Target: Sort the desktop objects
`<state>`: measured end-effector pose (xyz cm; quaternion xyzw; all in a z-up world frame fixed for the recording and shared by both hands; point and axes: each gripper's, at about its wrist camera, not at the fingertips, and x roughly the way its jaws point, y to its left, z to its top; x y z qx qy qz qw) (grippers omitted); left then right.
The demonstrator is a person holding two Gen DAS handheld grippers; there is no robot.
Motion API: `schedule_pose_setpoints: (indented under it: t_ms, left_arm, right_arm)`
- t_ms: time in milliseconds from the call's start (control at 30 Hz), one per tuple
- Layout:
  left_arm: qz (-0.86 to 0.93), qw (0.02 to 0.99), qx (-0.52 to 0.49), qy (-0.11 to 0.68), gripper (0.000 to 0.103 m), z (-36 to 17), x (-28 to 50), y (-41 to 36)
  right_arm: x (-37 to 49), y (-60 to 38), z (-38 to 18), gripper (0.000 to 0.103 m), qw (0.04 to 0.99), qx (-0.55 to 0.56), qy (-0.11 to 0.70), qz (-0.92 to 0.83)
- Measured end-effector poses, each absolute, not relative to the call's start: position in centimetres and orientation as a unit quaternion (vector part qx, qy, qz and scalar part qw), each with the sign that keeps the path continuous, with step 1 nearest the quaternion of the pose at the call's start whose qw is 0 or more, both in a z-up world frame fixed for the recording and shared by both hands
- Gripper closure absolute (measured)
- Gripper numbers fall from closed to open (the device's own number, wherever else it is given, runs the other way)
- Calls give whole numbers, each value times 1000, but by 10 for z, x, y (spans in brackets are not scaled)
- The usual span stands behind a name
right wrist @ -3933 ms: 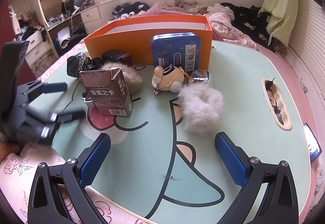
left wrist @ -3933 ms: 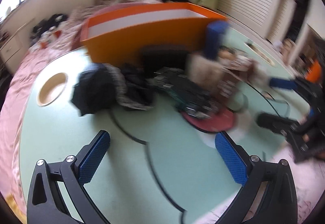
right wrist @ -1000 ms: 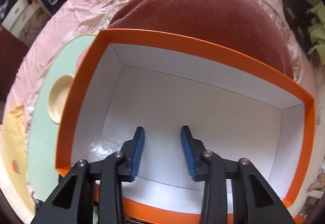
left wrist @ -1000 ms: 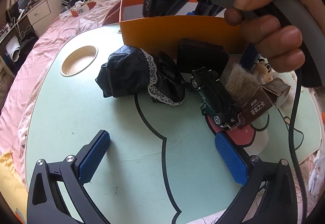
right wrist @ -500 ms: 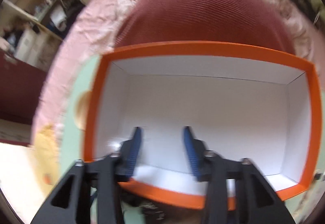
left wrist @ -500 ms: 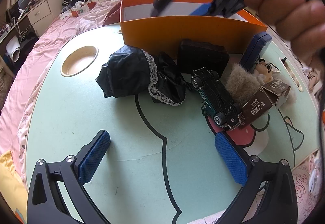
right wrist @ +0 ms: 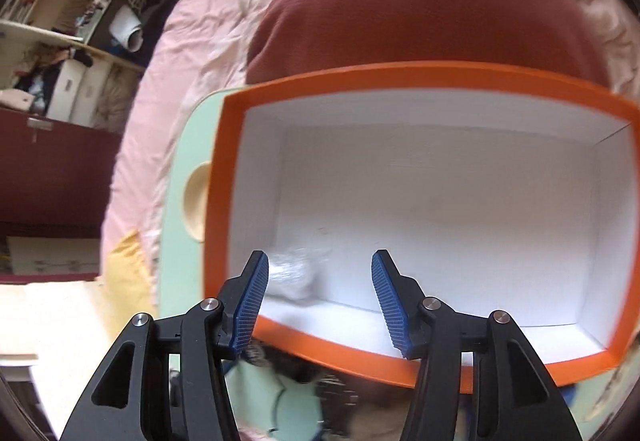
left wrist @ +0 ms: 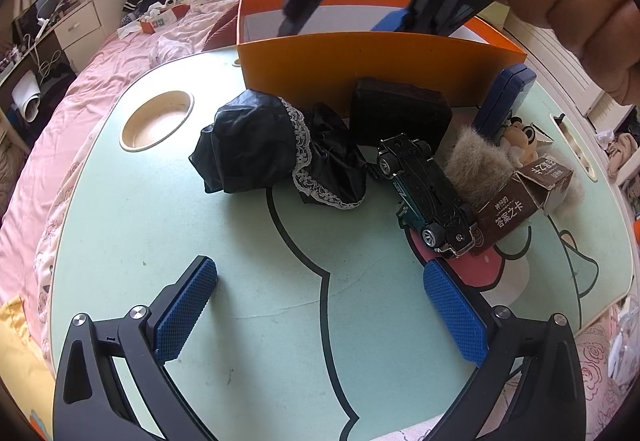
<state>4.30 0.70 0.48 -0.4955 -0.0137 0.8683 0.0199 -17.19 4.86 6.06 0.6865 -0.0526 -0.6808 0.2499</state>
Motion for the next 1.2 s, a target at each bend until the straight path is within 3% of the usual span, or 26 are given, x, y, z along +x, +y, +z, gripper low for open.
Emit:
schedule_pose_setpoints:
  t_ms: [233, 400, 567, 633, 900, 967, 1000, 1067, 1200]
  left_arm:
    - [868, 20, -497, -15, 0, 6, 43, 8]
    - [867, 20, -497, -15, 0, 6, 43, 8]
    - [868, 20, -497, -15, 0, 6, 43, 8]
    - [868, 20, -496, -15, 0, 6, 43, 8]
    - [868, 20, -496, -15, 0, 6, 43, 7]
    - [868, 20, -496, -15, 0, 5, 43, 7]
    - [868, 20, -496, -15, 0, 6, 43, 7]
    - [868, 20, -496, -15, 0, 5, 43, 7]
    - [868, 20, -497, -15, 0, 5, 43, 7]
  right_arm:
    - [-164, 22, 49, 48, 255, 679, 1, -688]
    - [-160, 22, 58, 83, 275, 665, -4, -695]
    - [-158, 30, 59, 88, 286, 656, -27, -698]
    - [-160, 36, 63, 103, 286, 646, -42, -706]
    - [-164, 69, 95, 102, 266, 603, -58, -750]
    - [-164, 73, 98, 96, 265, 606, -68, -747]
    - [-163, 72, 94, 68, 263, 618, -77, -737]
    - [-162, 61, 88, 31, 273, 629, -85, -723]
    - [-157, 35, 76, 31, 268, 646, -41, -713]
